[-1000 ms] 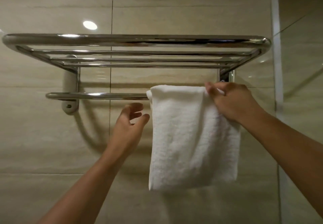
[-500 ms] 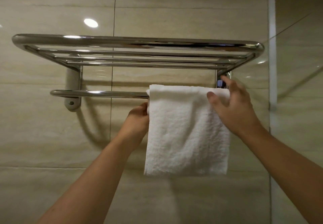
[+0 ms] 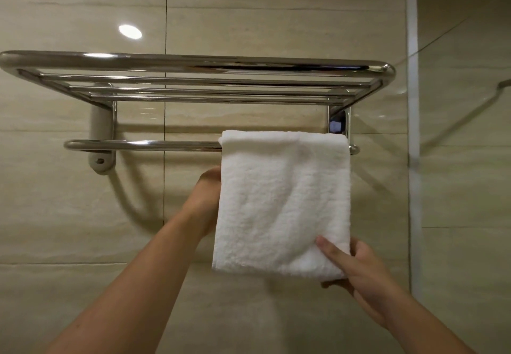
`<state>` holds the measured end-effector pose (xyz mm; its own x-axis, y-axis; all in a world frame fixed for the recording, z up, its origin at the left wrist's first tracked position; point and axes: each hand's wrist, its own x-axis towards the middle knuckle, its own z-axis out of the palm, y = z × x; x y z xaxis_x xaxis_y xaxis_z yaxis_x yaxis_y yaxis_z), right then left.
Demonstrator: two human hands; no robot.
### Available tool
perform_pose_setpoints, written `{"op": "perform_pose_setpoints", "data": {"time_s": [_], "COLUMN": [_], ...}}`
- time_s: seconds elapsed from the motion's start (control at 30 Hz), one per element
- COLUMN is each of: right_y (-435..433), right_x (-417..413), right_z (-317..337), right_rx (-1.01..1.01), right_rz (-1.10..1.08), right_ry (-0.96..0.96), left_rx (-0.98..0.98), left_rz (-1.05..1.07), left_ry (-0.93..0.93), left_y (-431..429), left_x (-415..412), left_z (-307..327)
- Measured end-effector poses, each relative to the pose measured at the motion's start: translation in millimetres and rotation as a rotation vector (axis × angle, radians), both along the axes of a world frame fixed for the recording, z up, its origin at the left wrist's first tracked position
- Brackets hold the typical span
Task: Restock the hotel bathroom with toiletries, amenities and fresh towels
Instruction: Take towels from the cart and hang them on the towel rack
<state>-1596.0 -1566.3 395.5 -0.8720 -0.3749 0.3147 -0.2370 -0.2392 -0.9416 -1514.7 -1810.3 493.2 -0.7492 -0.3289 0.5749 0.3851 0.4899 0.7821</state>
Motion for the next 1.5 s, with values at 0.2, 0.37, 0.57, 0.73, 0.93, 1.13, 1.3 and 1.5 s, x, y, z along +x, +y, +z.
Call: {"op": "perform_pose_setpoints", "data": {"time_s": [0.2, 0.37, 0.57, 0.73, 0.93, 1.13, 1.3, 1.5], "right_y": [15.0, 23.2, 11.1, 19.5, 18.0, 19.8, 17.4, 17.3], "right_x": [10.5, 12.5, 11.4, 1.1, -24.7, -49.1, -54.3, -65.0], "right_z": [31.5, 83.4, 127.3, 111.1, 57.4, 45.2, 32.4, 15.3], "right_rx": [-0.113, -0.216, -0.265, -0.133, -0.031, -0.062, 0.073, 0.035], "right_rz": [-0.059, -0.035, 0.055, 0.120, 0.019, -0.088, -0.154, -0.204], "right_ry": [0.117, 0.164, 0.101, 0.106, 0.072, 0.152, 0.275, 0.209], "left_rx": [-0.054, 0.140, 0.246, 0.294, 0.345, 0.467, 0.352, 0.260], "left_rz": [0.064, -0.018, -0.099, -0.128, -0.134, -0.228, -0.334, -0.114], "left_ry": [-0.002, 0.035, -0.077, -0.032, 0.049, 0.081, 0.073, 0.124], "left_y": [-3.0, 1.5, 32.5, 31.7, 18.7, 21.2, 26.7, 38.9], "left_x": [-10.5, -29.4, -41.0, -33.3, -12.8, 5.1, 11.2, -1.5], "left_z": [-23.3, -72.5, -130.2, -131.6, -85.6, -73.2, -68.1, -63.1]}}
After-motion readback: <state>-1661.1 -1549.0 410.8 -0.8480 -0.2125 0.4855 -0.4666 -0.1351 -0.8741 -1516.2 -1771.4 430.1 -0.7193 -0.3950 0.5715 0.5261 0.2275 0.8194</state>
